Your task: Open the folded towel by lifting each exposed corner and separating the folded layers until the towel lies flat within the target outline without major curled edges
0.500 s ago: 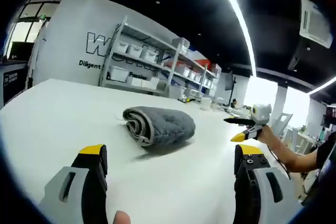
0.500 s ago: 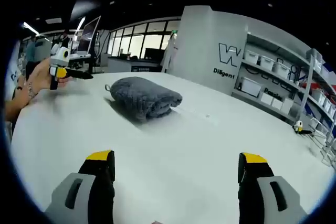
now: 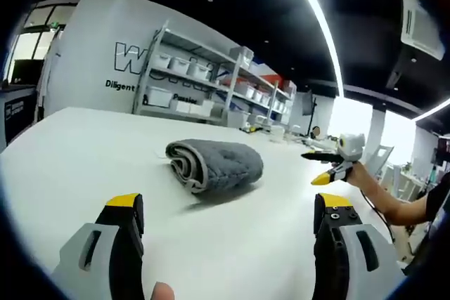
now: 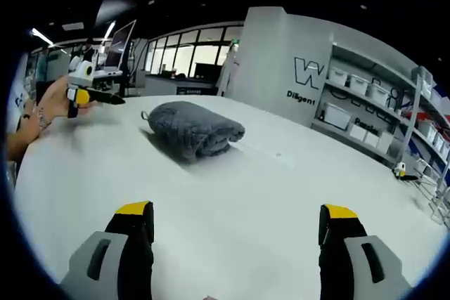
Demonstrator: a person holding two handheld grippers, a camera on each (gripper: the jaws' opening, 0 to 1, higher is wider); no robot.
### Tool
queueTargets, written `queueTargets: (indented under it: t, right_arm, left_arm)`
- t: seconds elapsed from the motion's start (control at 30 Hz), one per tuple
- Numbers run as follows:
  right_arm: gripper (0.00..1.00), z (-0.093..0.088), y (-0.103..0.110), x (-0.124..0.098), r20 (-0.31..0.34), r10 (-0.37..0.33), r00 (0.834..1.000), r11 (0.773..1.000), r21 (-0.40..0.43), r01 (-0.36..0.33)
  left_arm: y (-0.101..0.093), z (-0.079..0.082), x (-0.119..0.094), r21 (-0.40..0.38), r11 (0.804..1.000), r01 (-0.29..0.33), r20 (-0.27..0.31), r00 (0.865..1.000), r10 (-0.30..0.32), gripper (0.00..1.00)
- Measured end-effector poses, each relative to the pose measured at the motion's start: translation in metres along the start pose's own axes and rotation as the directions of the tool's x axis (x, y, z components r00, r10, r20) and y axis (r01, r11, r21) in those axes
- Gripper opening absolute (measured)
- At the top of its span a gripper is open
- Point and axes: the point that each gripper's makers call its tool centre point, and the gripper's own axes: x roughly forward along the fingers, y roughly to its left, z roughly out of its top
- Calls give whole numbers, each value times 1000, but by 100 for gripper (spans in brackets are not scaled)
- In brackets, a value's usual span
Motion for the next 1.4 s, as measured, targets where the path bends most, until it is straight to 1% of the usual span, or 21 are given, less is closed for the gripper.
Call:
queueTargets:
  t: [0.13, 0.23, 0.37, 0.5, 0.93, 1.4]
  right_arm:
    - [100, 0, 0, 0, 2, 1, 1000, 1000, 0, -1]
    - [100, 4, 1, 0, 19, 9, 1000, 1000, -2, -9]
    - [100, 2, 4, 0, 9, 9, 1000, 1000, -13, -9]
    - [100, 0, 5, 1, 1, 13, 1000, 1000, -13, -13]
    - [100, -3, 5, 2, -12, 16, 1000, 1000, -10, -16]
    - [100, 0, 6, 1, -6, 21, 1000, 1000, -15, -22]
  left_arm:
    - [1, -1, 0, -4, 1000, -2, -4, 1000, 2, 100]
    - [2, 0, -1, -4, 1000, -5, -3, 1000, 5, 100]
    - [2, 0, 0, -6, 1000, 0, -3, 1000, 0, 100]
    - [2, -3, 1, -9, 1000, -3, -11, 1000, 3, 100]
    - [2, -4, 1, -6, 1000, -5, -17, 1000, 5, 100]
    - [0, -3, -1, -6, 1000, -3, -14, 1000, 3, 100]
